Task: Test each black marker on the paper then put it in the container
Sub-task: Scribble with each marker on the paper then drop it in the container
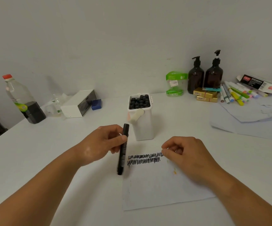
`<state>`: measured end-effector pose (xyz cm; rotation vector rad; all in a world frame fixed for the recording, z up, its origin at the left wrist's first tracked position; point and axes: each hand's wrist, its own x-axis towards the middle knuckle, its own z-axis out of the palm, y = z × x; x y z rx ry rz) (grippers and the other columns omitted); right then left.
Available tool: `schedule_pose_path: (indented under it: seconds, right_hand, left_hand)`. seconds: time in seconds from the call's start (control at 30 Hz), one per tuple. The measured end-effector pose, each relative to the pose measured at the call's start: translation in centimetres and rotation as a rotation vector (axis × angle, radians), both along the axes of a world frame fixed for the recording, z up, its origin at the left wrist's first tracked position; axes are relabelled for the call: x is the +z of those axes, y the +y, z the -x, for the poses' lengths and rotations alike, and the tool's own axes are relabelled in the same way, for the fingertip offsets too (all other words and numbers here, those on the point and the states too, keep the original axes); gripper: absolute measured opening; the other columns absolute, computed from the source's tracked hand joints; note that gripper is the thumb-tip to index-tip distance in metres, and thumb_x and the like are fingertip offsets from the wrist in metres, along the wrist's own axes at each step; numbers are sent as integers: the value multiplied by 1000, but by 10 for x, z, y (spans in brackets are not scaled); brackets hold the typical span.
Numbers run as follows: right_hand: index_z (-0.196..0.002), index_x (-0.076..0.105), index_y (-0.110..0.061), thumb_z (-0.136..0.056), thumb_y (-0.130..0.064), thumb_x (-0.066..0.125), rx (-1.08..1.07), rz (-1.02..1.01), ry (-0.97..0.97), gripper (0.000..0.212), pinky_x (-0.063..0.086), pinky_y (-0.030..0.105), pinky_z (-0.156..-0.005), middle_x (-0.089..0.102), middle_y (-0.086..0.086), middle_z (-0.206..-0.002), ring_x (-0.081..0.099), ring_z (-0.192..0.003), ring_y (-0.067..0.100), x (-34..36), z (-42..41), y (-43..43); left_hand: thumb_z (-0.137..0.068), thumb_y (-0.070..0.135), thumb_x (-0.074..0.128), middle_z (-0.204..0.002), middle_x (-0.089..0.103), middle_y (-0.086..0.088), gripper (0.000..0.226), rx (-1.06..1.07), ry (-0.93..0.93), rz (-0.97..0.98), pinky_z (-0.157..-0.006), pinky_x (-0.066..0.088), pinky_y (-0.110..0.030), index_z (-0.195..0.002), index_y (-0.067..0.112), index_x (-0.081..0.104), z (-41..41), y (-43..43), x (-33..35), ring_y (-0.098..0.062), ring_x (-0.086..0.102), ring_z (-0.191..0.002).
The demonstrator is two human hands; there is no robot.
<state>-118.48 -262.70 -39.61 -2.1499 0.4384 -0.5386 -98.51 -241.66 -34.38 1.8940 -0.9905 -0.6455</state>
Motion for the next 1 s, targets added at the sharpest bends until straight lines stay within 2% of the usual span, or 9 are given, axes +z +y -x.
schedule_pose_path:
  seconds: [0.1,0.2,0.3,0.37,0.5,0.6,0.67,0.9,1.0]
  right_hand:
    - [-86,74,-39,-83,-48,77,87,-85,-4,11,48,11,-60,74,-19,-78,63,-65,6,1,2,5]
    - [-94,66,-42,-79,-64,68,163,-164,39,27,48,15,-62,77,-14,-83,64,-69,9,3,2,7]
    - [-93,65,-39,-90,-45,72,168,-267,21,10,49,28,-61,78,-6,-81,59,-64,13,5,1,4]
    - [-90,70,-37,-90,-35,76,125,-301,-31,7,42,28,-59,77,-3,-76,53,-59,10,7,1,0]
    - [-85,77,-29,-85,-25,81,30,-339,-107,6,40,9,-54,73,-10,-69,55,-53,-2,8,1,-6]
    - [-85,76,-27,-84,-21,83,9,-339,-112,9,40,6,-54,76,-9,-75,60,-56,-3,5,-2,-4]
    - [-85,76,-29,-84,-20,83,28,-344,-123,12,43,7,-57,76,-7,-78,64,-63,1,4,-4,0]
    - [-84,69,-30,-68,-45,78,104,-498,-164,24,42,27,-46,61,0,-62,49,-52,15,2,-6,18]
    - [-84,70,-26,-76,-38,77,123,-531,-162,16,41,25,-47,59,6,-62,49,-54,17,2,-7,22]
  left_hand:
    - [-85,16,68,-83,60,-18,15,-59,325,216,-68,52,-33,-97,6,68,21,-8,-2,-25,58,-70]
    - [-82,2,64,-95,59,-27,15,-67,461,346,-72,56,-34,-96,6,67,33,-23,-10,-30,65,-77]
    - [-79,-7,60,-104,67,-31,21,-41,491,411,-78,57,-35,-98,3,63,38,-36,-22,-34,69,-86]
    - [-77,-9,59,-107,69,-29,24,-30,468,428,-81,57,-35,-99,2,62,41,-41,-30,-34,70,-92]
    - [-77,4,69,-101,75,-12,21,38,214,360,-80,56,-35,-96,13,66,44,-41,-42,-27,71,-90]
    - [-83,27,70,-98,74,11,27,41,-263,196,-80,53,-20,-110,27,69,48,-36,-51,-8,69,-90]
    - [-92,35,62,-98,71,17,30,-23,-536,144,-77,47,-12,-121,28,66,54,-36,-55,-5,65,-89]
    - [-104,40,37,-91,65,7,35,-135,-622,101,-71,48,-33,-109,18,63,65,-38,-53,-14,58,-78]
    - [-104,41,35,-88,66,5,36,-159,-648,76,-68,47,-34,-110,17,61,69,-38,-53,-17,58,-73]
